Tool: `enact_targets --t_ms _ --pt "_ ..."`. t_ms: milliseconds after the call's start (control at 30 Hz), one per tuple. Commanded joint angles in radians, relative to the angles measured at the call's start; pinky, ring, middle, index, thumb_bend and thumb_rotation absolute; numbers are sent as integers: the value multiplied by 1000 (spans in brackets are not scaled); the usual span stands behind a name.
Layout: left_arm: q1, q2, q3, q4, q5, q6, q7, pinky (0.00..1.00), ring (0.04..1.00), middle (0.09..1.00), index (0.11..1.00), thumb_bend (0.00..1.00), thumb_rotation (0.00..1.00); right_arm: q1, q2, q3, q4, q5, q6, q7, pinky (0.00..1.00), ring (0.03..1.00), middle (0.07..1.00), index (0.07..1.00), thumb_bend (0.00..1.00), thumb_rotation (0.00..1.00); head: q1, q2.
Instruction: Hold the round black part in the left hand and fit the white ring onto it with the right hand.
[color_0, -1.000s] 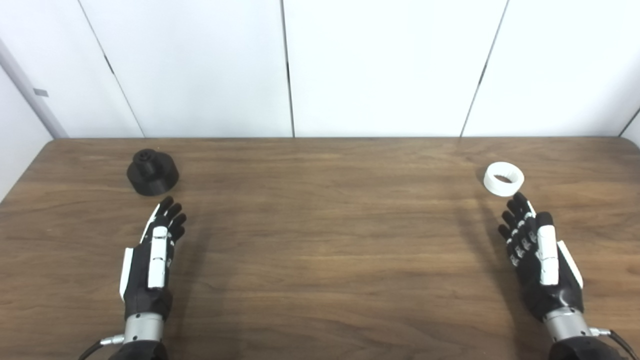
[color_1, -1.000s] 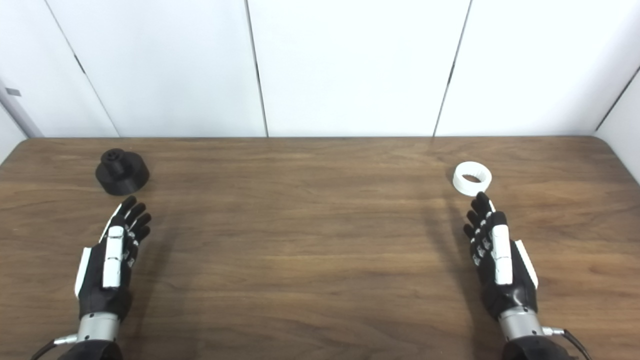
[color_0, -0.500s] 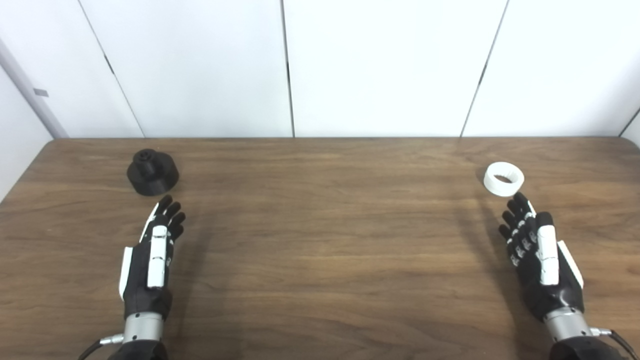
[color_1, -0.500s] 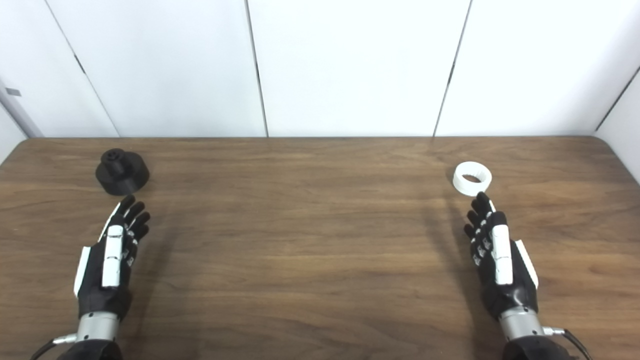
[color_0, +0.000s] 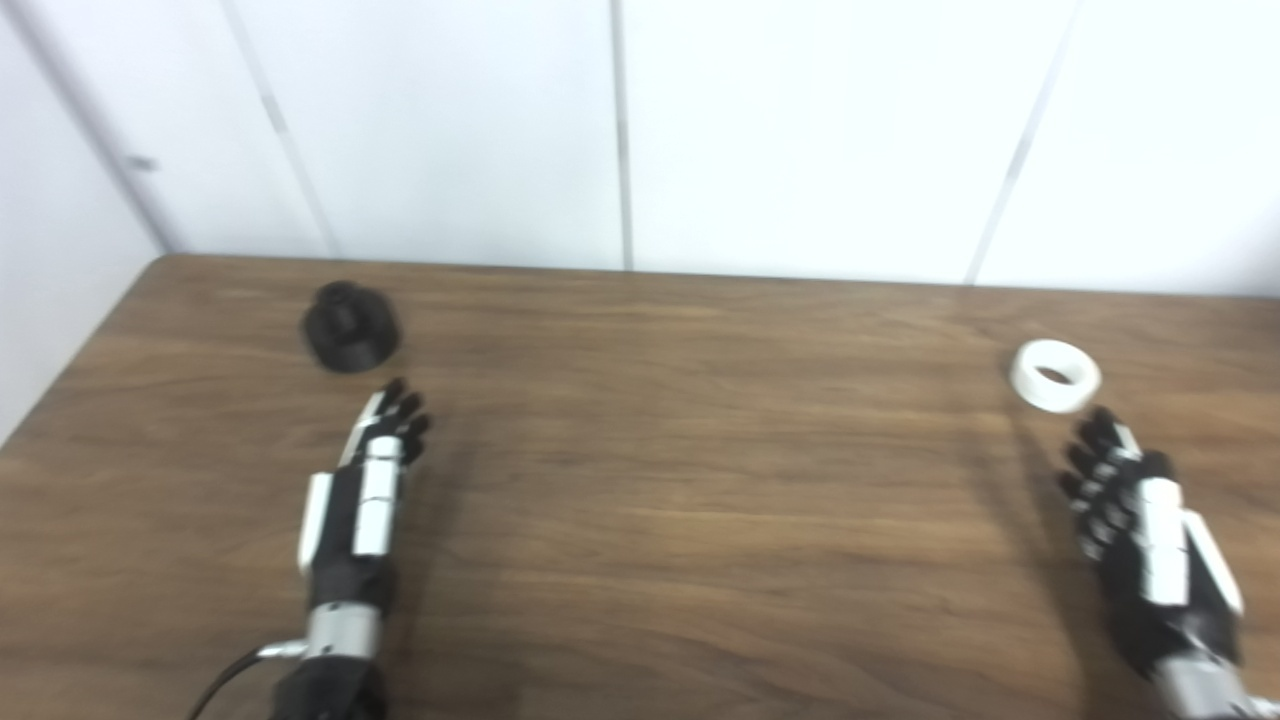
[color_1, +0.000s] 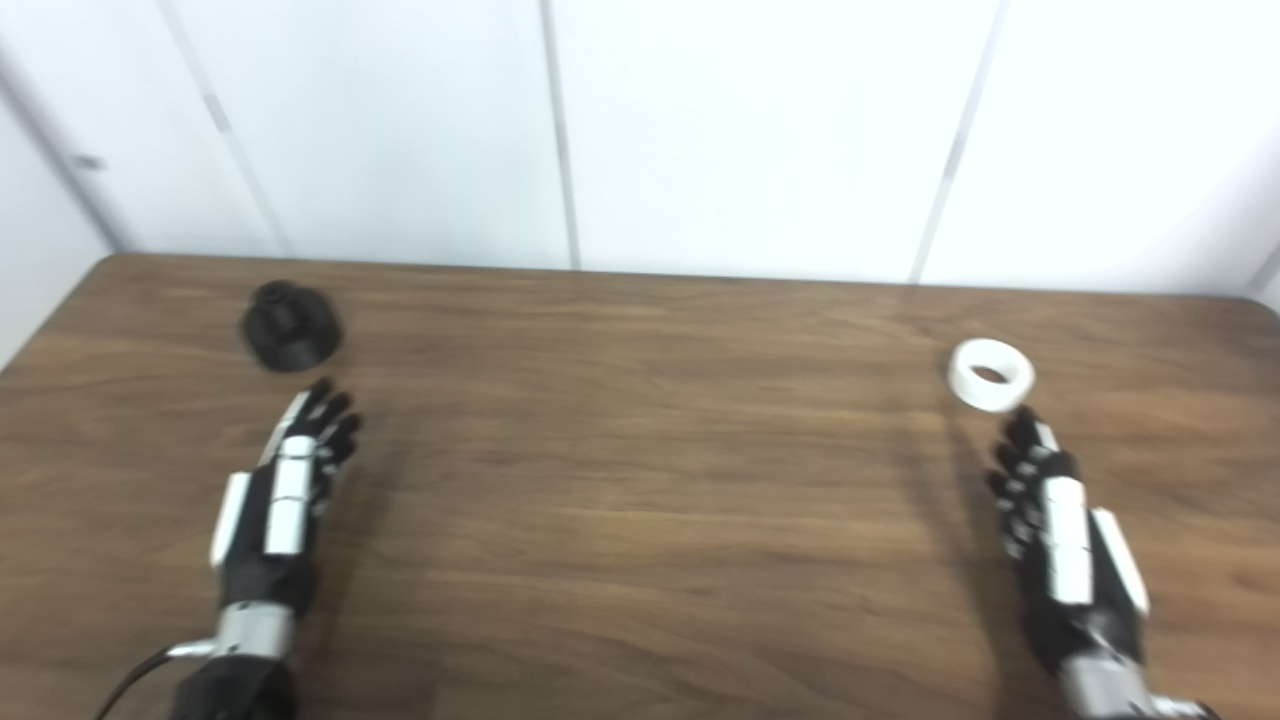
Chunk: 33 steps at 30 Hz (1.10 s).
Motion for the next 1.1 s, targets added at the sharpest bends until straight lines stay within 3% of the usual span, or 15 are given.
enact_targets --t_ms 0,233,433,1067 --pt "-15 -4 -10 -18 22 -51 7 954 909 932 948 502 917 -16 -20 -8 -4 18 -47 20 1000 1000 1000 1000 568 1000 18 -14" --pt "-8 -32 -25 -10 64 -64 29 938 903 928 949 462 928 -9 -19 -9 -25 23 -29 15 1000 1000 1000 1000 526 1000 77 -69" --pt "-3 -38 -29 7 57 -85 26 946 911 926 949 460 913 -2 -15 0 -58 9 3 1 1000 1000 1000 1000 546 1000 66 -97" --pt "-12 -37 -37 66 102 -136 50 921 891 909 936 458 894 -3 -16 9 -57 -4 -5 4 1000 1000 1000 1000 518 1000 64 -123"
